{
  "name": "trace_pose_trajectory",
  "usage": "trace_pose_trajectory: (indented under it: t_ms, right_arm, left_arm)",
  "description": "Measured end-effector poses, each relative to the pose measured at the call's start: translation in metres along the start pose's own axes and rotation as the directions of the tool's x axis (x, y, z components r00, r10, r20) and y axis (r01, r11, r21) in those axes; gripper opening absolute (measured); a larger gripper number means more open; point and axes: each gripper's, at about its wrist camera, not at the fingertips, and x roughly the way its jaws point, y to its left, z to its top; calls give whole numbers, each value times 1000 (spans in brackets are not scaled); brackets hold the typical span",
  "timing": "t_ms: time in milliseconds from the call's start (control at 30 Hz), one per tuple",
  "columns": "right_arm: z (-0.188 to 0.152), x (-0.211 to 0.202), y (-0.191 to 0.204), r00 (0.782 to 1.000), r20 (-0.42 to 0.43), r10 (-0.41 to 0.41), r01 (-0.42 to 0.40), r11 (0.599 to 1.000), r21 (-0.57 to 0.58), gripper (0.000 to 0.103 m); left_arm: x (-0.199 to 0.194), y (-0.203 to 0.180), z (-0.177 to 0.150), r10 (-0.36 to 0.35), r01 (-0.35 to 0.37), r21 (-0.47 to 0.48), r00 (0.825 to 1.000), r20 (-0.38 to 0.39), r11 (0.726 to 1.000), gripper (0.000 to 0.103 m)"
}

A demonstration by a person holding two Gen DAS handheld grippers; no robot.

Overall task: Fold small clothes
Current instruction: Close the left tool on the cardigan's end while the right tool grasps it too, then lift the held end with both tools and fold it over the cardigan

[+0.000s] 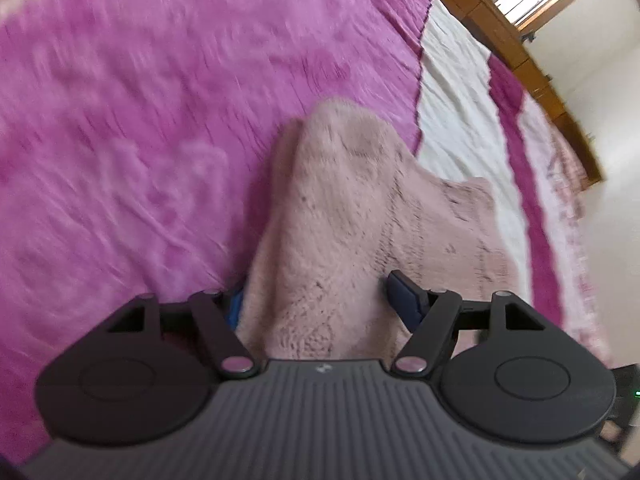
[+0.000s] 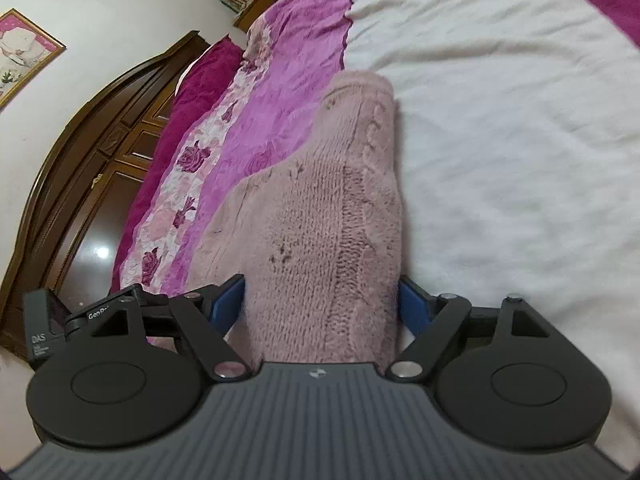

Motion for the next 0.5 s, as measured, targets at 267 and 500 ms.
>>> trace_pose_trajectory:
  t_ms: [267, 500]
  right_arm:
    - [17, 6, 17, 1000, -16, 16, -16, 1000, 0, 56]
    - [31, -38, 42, 997, 29, 69, -69, 998, -14, 55]
  left_arm:
    - [-4, 4, -5, -95, 95, -73, 995, 9, 993, 40]
    - [-20, -22, -14, -164, 163, -55, 986, -11, 985, 38]
